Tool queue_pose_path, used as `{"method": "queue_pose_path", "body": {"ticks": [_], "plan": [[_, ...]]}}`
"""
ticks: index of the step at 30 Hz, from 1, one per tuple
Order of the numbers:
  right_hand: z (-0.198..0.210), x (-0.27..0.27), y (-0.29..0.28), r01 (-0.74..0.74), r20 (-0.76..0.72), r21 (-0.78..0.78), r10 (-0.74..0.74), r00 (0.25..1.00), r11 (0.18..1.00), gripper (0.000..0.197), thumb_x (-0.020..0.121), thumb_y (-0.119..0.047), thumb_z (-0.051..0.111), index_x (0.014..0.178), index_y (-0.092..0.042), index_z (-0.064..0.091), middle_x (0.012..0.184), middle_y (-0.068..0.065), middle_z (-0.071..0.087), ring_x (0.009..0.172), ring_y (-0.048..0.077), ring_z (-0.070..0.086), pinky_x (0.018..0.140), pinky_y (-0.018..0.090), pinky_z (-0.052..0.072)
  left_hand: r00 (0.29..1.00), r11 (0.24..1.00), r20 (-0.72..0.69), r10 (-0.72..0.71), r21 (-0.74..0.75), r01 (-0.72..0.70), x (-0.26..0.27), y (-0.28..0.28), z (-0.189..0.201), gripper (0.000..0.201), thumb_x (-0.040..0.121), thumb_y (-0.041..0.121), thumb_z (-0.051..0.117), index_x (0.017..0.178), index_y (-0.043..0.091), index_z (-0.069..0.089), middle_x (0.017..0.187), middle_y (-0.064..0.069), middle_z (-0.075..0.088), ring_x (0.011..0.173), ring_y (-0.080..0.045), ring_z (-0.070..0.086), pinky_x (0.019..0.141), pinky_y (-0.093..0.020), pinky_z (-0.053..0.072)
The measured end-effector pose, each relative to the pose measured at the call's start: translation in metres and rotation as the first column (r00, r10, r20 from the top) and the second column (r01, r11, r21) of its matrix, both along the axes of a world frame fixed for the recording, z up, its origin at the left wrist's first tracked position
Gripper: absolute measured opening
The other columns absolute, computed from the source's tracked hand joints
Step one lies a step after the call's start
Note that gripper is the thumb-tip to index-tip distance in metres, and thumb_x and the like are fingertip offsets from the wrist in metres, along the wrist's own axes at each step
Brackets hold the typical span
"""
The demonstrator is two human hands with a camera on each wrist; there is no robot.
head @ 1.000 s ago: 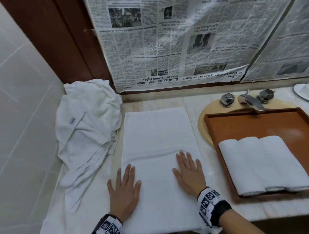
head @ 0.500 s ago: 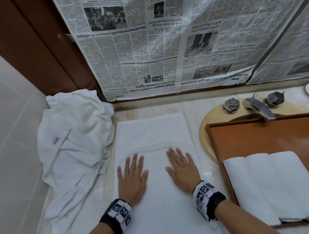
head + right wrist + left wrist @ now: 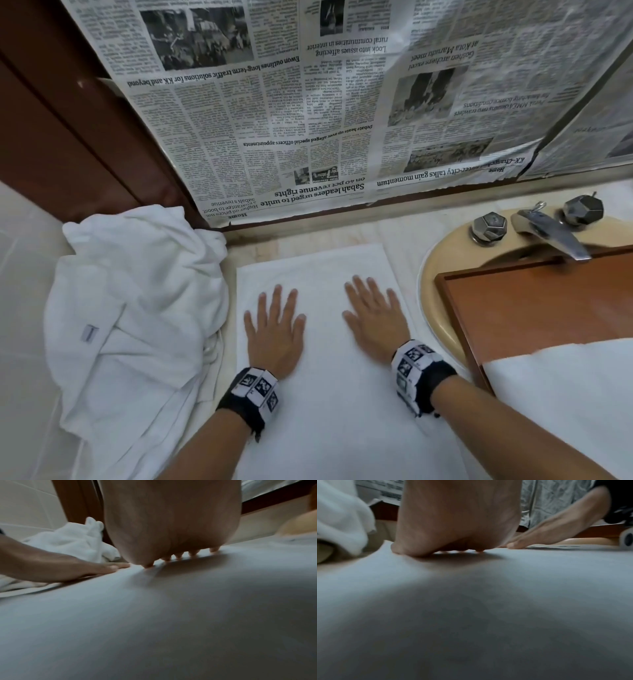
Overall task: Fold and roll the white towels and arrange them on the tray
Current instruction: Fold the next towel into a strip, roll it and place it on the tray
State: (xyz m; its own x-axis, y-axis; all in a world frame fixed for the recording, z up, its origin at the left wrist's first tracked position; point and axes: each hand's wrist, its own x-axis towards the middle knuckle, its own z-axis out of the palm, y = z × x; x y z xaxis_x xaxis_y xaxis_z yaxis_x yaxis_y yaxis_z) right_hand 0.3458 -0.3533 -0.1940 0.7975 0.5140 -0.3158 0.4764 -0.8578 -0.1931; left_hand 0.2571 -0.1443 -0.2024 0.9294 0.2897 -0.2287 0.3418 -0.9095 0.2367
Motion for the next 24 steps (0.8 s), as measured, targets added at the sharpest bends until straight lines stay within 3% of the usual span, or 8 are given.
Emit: {"method": "queue_pose_path", "body": {"ticks": [4,7,9,11,14,16,20,24], "plan": [[0.013,0.023,-0.028,0.156,0.02,-0.085,-0.155,0.988,0.984,0.066,0.1,-0.053,0.003,0.156,-0.021,-0.01,0.163,-0.003,-0.018,0.151,0.017,-0.011,0.121,0.046,-0.005,0.99,0.989,0.006,0.141,-0.041,-0.14,0.007,0.026,0.004,0.058,0.102,0.057,0.016,0.157,0.044,0.002,0.166,0.011,-0.01,0.153,-0.019,-0.008,0.121,-0.055,-0.002],[0.024,0.015,-0.04,0.23,0.109,-0.136,-0.216,0.97,0.964,0.066,0.102,-0.044,0.026,0.155,-0.007,0.017,0.163,0.01,0.015,0.151,0.024,0.009,0.12,0.045,0.007,0.98,0.979,0.029,0.195,-0.059,-0.193,0.02,0.031,0.017,0.06,0.101,0.049,0.031,0.156,0.028,0.022,0.166,0.002,0.011,0.151,-0.024,0.009,0.119,-0.057,0.011],[0.03,-0.002,-0.049,0.266,0.162,-0.114,-0.246,0.956,0.957,0.057,0.095,-0.037,0.046,0.141,-0.004,0.044,0.146,0.011,0.044,0.142,0.027,0.032,0.11,0.048,0.025,0.981,0.982,0.035,0.191,-0.016,-0.191,0.035,0.023,0.028,0.061,0.096,0.045,0.038,0.152,0.019,0.031,0.162,-0.003,0.021,0.147,-0.028,0.018,0.117,-0.057,0.013],[0.03,-0.021,-0.056,0.303,0.207,-0.066,-0.284,0.936,0.951,0.039,0.079,-0.027,0.069,0.11,-0.003,0.065,0.117,0.011,0.062,0.119,0.03,0.054,0.087,0.046,0.042,0.991,0.995,0.088,0.102,-0.006,-0.102,0.053,0.004,0.04,0.057,0.096,0.037,0.047,0.148,0.016,0.039,0.158,-0.006,0.031,0.143,-0.03,0.027,0.116,-0.053,0.015],[0.03,-0.044,-0.058,0.406,0.198,-0.054,-0.388,0.9,0.912,0.029,0.056,-0.014,0.085,0.075,-0.006,0.066,0.083,0.011,0.06,0.078,0.03,0.06,0.059,0.037,0.044,0.971,0.973,0.147,-0.188,-0.106,0.204,0.087,-0.038,0.049,0.045,0.101,0.03,0.047,0.145,0.02,0.047,0.145,-0.008,0.047,0.13,-0.031,0.044,0.107,-0.044,0.034],[0.031,-0.05,-0.059,0.441,0.176,-0.045,-0.427,0.887,0.896,0.029,0.056,-0.013,0.086,0.075,-0.007,0.065,0.08,0.01,0.06,0.071,0.028,0.061,0.052,0.033,0.045,0.927,0.904,0.141,-0.347,-0.211,0.371,0.108,-0.065,0.051,0.04,0.103,0.028,0.044,0.142,0.025,0.051,0.133,-0.007,0.055,0.121,-0.03,0.051,0.101,-0.044,0.041],[0.035,-0.047,-0.064,0.512,0.096,0.005,-0.511,0.855,0.859,0.015,0.089,-0.018,0.066,0.098,-0.007,0.067,0.102,0.01,0.063,0.092,0.027,0.062,0.063,0.035,0.05,0.852,0.824,0.099,-0.514,-0.218,0.523,0.135,-0.104,0.043,0.036,0.103,0.026,0.045,0.135,0.035,0.059,0.114,-0.003,0.058,0.107,-0.027,0.055,0.089,-0.041,0.042],[0.031,-0.049,-0.064,0.536,0.061,0.135,-0.546,0.835,0.834,0.017,0.075,-0.01,0.08,0.081,-0.005,0.066,0.082,0.012,0.064,0.072,0.03,0.064,0.054,0.033,0.05,0.842,0.825,0.03,-0.538,-0.188,0.533,0.146,-0.117,0.036,0.033,0.102,0.026,0.047,0.13,0.037,0.06,0.112,-0.001,0.055,0.106,-0.024,0.054,0.089,-0.039,0.039]]}}
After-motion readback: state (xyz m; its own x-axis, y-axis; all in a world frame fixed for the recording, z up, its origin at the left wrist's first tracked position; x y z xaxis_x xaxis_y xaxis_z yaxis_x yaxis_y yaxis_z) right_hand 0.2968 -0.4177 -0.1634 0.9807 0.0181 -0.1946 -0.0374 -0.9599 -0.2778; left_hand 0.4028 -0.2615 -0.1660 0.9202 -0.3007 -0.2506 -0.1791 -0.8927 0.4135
